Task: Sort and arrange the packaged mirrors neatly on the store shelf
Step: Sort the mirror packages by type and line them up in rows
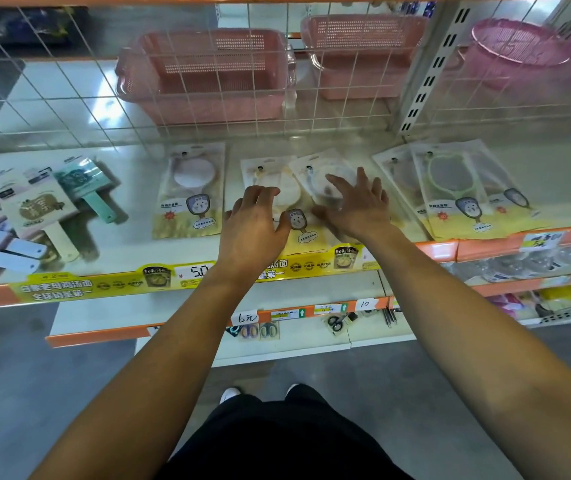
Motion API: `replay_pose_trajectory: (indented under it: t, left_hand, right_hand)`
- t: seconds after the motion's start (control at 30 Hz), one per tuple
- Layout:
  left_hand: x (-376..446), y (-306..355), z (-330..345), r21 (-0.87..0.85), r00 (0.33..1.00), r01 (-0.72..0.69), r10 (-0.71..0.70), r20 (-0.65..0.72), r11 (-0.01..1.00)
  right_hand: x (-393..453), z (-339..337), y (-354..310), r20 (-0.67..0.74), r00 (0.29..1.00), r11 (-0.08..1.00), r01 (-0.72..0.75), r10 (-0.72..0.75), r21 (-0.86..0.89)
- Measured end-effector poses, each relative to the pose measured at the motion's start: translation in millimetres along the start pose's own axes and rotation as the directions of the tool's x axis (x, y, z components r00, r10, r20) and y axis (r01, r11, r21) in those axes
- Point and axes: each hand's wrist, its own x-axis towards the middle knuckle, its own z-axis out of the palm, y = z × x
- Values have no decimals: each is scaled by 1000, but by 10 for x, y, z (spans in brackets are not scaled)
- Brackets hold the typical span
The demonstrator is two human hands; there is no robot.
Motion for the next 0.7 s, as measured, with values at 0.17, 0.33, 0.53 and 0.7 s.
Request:
replay_pose_trajectory:
  t: [0.17, 0.33, 0.53, 0.7]
  left_hand:
    - [8, 31, 21, -13, 1000, 15, -15, -11, 1000]
    - [41, 75, 54, -18, 1000, 28, -28, -7, 999]
    - [89, 112, 98, -29, 999, 34, -35, -14, 999]
    - [110, 84, 84, -23, 997, 58, -58, -41, 998]
  right_hand:
    - [29, -28, 8, -8, 1000, 1000, 11, -11, -25]
    - [42, -10, 2, -77, 997, 998, 25, -30, -61]
    - [47, 34, -69, -93, 994, 998, 59, -56, 29]
    - [-9, 82, -112, -136, 990, 998, 34, -27, 50]
